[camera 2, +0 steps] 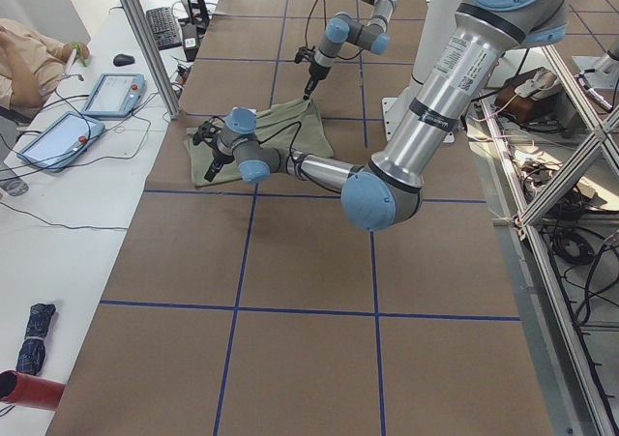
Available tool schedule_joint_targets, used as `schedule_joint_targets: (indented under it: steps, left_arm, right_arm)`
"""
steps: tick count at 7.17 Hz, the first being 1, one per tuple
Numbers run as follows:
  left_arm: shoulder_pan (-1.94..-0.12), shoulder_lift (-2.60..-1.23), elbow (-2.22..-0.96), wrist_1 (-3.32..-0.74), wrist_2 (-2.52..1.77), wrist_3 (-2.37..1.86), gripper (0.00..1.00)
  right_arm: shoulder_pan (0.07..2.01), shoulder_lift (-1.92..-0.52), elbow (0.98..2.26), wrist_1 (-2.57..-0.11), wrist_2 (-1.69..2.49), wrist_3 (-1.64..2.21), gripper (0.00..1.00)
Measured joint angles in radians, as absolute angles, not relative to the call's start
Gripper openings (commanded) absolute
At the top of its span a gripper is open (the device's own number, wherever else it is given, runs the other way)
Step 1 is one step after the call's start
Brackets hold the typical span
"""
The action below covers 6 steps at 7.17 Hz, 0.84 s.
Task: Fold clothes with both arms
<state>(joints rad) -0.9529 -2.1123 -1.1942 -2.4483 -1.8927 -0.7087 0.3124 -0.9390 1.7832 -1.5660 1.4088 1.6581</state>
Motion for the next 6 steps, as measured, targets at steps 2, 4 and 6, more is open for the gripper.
schedule_joint_targets:
  steps: [2, 4, 6]
  left_arm:
    - [-0.949, -2.112, -1.195, -2.459, -1.893, -0.716, 1.0]
    - [-0.934, -2.096, -1.195, -2.515, -1.892, -0.746, 1.0]
    - [-0.924, -2.086, -1.203, -2.53, -1.893, -0.754, 1.0]
  right_arm:
    - [0.188, -1.003, 1.929, -1.681, 1.31, 1.738, 0.0]
    - [0.155, -1.028, 1.952, -1.707, 1.284, 1.749, 1.0]
    - [0.181, -1.029, 1.95, -1.711, 1.303, 1.654, 1.0]
